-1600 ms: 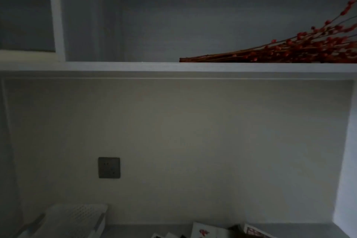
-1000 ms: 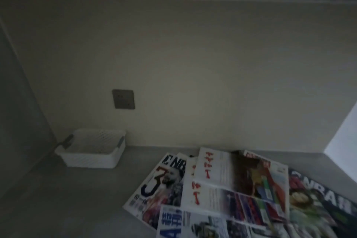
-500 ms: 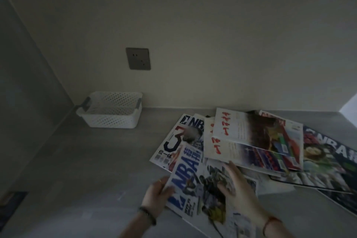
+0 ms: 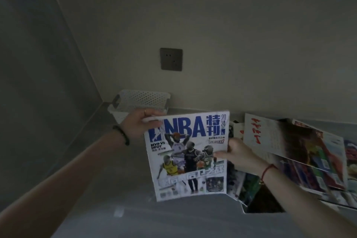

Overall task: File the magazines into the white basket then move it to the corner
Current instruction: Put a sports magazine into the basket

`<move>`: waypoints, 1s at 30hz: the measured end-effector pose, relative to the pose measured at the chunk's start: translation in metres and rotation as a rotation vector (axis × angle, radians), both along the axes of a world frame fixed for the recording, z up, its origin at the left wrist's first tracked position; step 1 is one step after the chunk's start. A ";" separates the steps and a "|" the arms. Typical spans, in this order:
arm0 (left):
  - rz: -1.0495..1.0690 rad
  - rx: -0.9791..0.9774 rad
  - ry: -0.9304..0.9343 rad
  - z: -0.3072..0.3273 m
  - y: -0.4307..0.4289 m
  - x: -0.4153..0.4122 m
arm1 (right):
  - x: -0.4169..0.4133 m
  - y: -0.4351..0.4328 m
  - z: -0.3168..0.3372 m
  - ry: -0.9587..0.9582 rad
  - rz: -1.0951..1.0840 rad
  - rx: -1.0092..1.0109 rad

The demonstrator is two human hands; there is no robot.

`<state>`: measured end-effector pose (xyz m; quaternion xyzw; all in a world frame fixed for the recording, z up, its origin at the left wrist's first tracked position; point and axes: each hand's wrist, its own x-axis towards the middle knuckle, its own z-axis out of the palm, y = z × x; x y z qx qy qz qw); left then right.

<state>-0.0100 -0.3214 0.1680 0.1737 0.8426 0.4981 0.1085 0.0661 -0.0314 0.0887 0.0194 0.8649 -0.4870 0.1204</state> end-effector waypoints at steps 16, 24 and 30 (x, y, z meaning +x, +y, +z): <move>0.531 0.196 0.037 0.028 -0.087 -0.149 | -0.184 -0.132 0.120 0.474 -0.234 -0.188; 0.602 0.210 0.032 0.022 -0.101 -0.233 | -0.276 -0.163 0.105 0.397 -0.352 0.024; 0.627 0.176 -0.020 -0.020 -0.114 -0.268 | -0.310 -0.176 0.061 0.328 -0.356 0.033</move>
